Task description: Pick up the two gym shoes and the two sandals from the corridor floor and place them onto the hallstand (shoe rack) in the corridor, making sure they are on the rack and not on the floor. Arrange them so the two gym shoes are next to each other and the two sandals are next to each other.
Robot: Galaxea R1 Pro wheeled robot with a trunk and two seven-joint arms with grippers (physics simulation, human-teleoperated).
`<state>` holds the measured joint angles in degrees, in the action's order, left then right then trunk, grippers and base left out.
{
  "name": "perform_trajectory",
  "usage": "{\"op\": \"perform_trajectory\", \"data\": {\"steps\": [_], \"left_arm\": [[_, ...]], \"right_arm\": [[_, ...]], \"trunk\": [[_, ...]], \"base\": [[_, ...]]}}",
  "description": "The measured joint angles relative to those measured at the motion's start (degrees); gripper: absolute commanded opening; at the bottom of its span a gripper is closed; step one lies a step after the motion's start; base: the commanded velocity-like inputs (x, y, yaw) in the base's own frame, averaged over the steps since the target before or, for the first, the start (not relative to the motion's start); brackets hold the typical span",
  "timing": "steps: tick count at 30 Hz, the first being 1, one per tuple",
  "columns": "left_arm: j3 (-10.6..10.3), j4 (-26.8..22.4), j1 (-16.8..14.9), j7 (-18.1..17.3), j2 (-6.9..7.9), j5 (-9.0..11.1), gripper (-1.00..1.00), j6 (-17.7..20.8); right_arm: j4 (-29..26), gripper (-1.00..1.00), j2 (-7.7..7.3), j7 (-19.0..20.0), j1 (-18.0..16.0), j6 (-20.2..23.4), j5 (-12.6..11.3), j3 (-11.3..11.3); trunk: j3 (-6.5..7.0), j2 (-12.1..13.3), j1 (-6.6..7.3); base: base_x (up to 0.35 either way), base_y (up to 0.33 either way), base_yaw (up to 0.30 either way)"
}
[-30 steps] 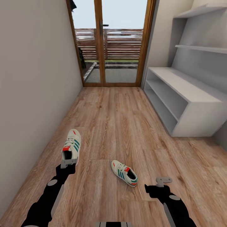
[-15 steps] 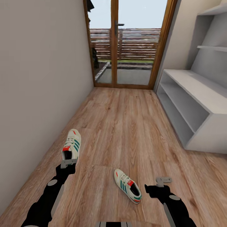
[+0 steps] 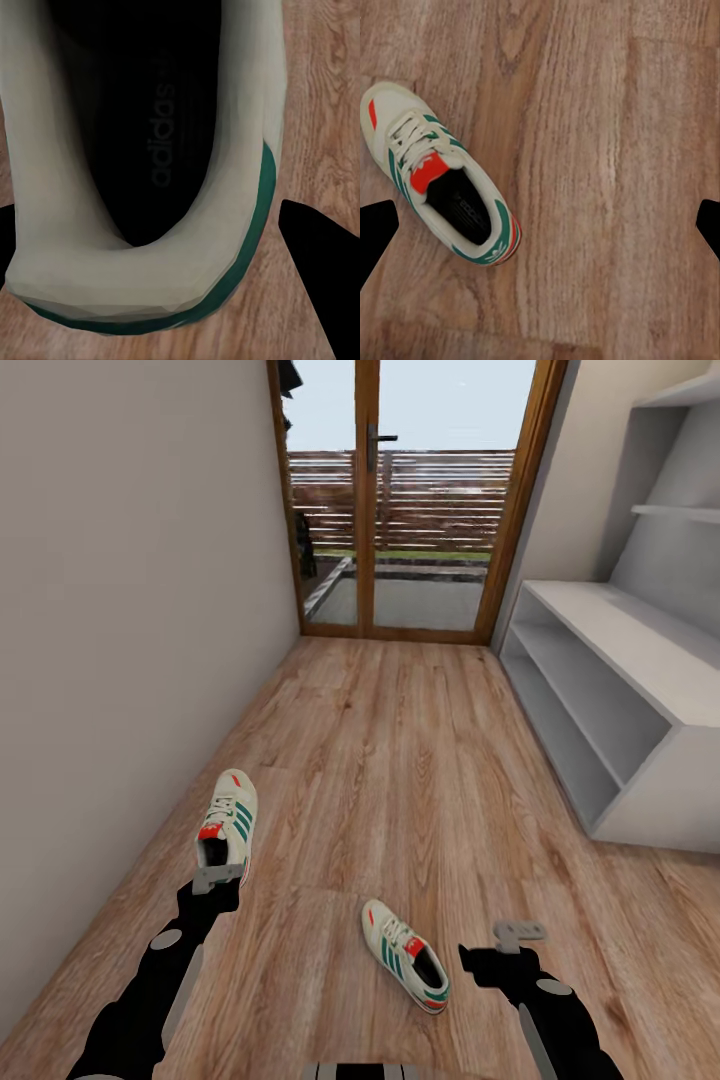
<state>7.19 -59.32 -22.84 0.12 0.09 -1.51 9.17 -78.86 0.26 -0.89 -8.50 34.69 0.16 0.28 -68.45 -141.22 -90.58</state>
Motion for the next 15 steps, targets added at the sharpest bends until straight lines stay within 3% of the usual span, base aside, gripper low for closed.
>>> {"op": "perform_trajectory", "data": {"steps": [15], "left_arm": [[0.0,0.0,0.0,0.0,0.00,0.0,-1.00,0.0]], "right_arm": [[0.1,1.00,0.00,0.0,0.0,0.0,0.0,0.0]], "trunk": [[-0.13,0.0,-0.01]], "base": [[0.018,-0.014,0.026]]}}
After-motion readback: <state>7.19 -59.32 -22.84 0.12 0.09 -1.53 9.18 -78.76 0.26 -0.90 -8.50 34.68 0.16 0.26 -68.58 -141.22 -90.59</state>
